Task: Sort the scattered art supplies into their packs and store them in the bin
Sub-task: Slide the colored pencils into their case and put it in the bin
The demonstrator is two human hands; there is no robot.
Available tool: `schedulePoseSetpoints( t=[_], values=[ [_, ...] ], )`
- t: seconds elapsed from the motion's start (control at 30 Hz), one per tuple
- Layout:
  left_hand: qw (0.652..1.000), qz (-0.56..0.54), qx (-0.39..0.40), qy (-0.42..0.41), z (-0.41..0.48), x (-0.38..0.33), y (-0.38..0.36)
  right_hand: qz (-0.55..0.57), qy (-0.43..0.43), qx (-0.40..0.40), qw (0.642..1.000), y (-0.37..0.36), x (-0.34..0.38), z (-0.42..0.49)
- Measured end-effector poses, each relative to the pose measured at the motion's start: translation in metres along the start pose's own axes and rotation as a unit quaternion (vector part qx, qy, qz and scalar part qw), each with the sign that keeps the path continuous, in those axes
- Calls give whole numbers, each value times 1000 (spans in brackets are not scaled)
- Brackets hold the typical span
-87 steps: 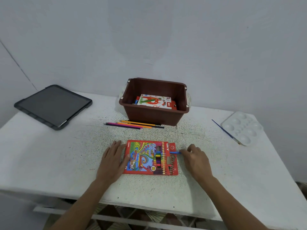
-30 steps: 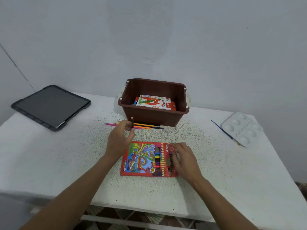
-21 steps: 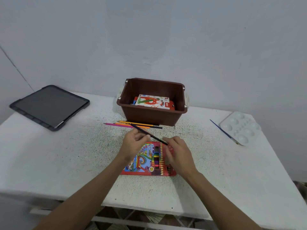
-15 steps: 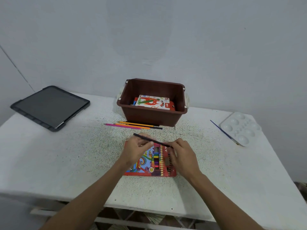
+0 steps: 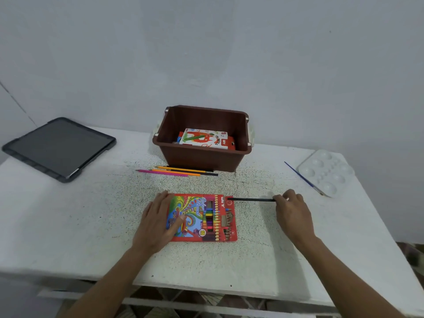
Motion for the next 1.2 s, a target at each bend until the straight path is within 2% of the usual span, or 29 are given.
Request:
schedulePoseSetpoints(
  t=[0.2,0.4,0.5,0.63,0.77,0.9,0.97,1.07,1.2],
  values=[
    [1000,-6,3,10,-1,-3,0,14,51,16,998,-8,28,8],
    [1000,-7,2,15,-1,-3,0,170,149,44,973,-20,81,9],
    [1000,-4,-2,16,-1,-4,0,212,177,41,960,-20,101,8],
    [1000,-5,-6,8,-1,-1,0,223,185,11,957,-23,105,5],
    [1000,-1,-6,9,0,-1,-2,264,168,19,950,-24,99,0],
    [999,-23,-6,26,2,1,-1,312,91,-9,946,-7,99,-5],
    [998,-34,-13,43,4,1,1,299,87,-24,950,-7,94,-13],
    [996,-41,-29,68,14,1,5,260,126,-7,957,-19,87,-24],
    [997,6,-36,75,45,-1,16,278,101,62,953,-17,89,-24]
  ],
)
Point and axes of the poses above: each hand's wrist, its own z-axis towards the middle knuckle, its own y-axis out of the back of the hand, x = y × z, the point moved 2 cm from there along z, towards the middle knuckle, and after that the axes turned 14 degrees about y, right-handed, at the moved point
